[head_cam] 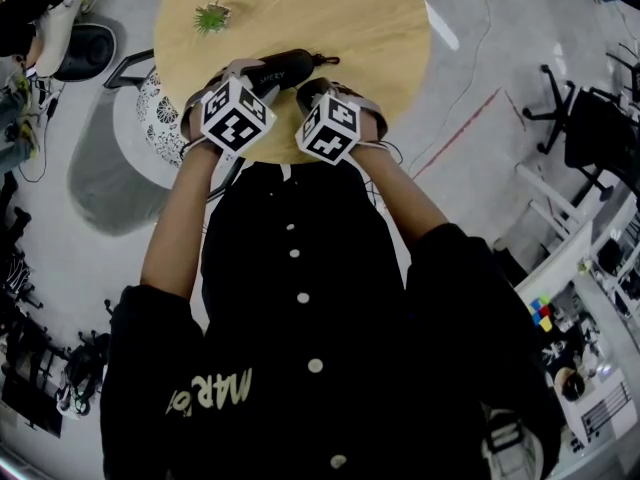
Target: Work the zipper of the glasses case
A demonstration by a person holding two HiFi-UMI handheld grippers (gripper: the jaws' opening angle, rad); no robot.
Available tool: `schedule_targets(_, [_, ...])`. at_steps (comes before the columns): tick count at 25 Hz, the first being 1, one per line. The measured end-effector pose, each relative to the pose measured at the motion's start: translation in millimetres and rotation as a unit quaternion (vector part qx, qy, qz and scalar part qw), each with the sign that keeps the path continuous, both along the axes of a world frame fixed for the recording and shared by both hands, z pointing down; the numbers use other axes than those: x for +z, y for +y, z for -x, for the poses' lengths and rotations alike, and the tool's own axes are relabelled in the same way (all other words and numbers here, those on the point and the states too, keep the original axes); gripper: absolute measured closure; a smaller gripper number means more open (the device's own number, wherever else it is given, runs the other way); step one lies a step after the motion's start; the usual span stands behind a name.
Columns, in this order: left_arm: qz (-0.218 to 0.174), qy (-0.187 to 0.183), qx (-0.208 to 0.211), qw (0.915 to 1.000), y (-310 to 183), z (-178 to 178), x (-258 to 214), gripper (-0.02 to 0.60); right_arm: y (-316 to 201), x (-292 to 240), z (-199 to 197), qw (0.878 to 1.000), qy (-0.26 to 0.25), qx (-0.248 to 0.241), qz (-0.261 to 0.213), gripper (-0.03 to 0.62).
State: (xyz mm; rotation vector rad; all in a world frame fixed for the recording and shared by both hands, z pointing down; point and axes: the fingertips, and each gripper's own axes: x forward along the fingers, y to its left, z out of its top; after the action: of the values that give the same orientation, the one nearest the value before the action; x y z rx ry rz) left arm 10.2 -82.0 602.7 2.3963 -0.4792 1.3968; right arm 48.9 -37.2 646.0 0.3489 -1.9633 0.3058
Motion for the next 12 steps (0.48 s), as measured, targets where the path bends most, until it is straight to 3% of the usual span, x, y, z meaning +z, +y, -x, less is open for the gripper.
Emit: schedule_targets(12, [0.014,-0.012,0.016,0.9997,2,0,0,0.426,9,-1,31,0.998,-0.039,0.052,-0.006,0.588])
